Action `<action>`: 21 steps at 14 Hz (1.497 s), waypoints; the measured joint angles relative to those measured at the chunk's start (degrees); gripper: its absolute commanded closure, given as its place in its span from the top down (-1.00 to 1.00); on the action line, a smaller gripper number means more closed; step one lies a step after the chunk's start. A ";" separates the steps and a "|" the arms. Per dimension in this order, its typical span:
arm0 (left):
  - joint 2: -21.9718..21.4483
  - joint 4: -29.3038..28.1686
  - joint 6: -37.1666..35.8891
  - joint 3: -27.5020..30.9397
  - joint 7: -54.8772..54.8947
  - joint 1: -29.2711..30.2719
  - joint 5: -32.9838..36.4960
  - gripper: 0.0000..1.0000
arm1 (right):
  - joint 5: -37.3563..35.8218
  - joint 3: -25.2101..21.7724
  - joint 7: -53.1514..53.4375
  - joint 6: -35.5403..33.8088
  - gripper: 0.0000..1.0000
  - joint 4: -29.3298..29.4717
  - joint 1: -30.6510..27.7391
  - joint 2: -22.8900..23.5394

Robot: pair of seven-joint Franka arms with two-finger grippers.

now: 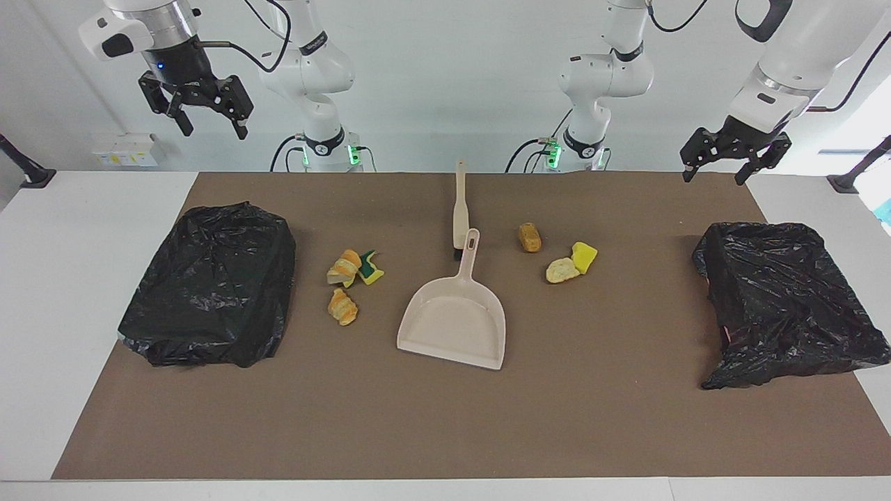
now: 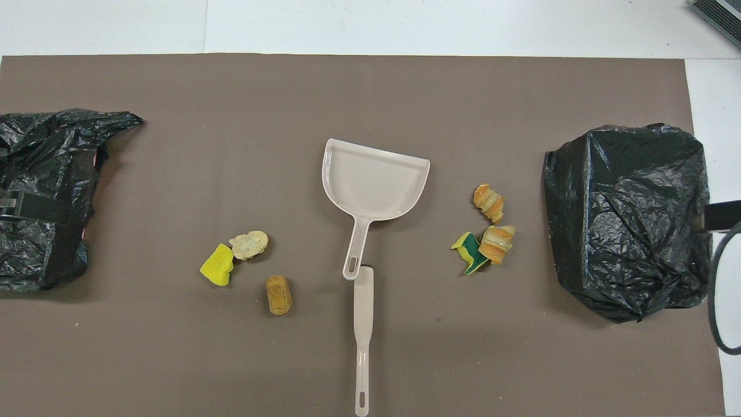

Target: Sweep and dump trash in bin

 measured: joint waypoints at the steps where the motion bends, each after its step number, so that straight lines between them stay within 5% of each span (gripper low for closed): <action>1: -0.05 0.00 0.00 -0.02 0.04 0.00 0.00 1.00 | -0.24 0.01 0.00 0.52 1.00 -0.29 0.00 0.00; 21: -0.34 -0.10 -0.59 -2.20 0.07 -3.05 -0.07 1.00 | -1.00 -0.86 -0.80 1.65 1.00 -1.76 -0.22 -0.81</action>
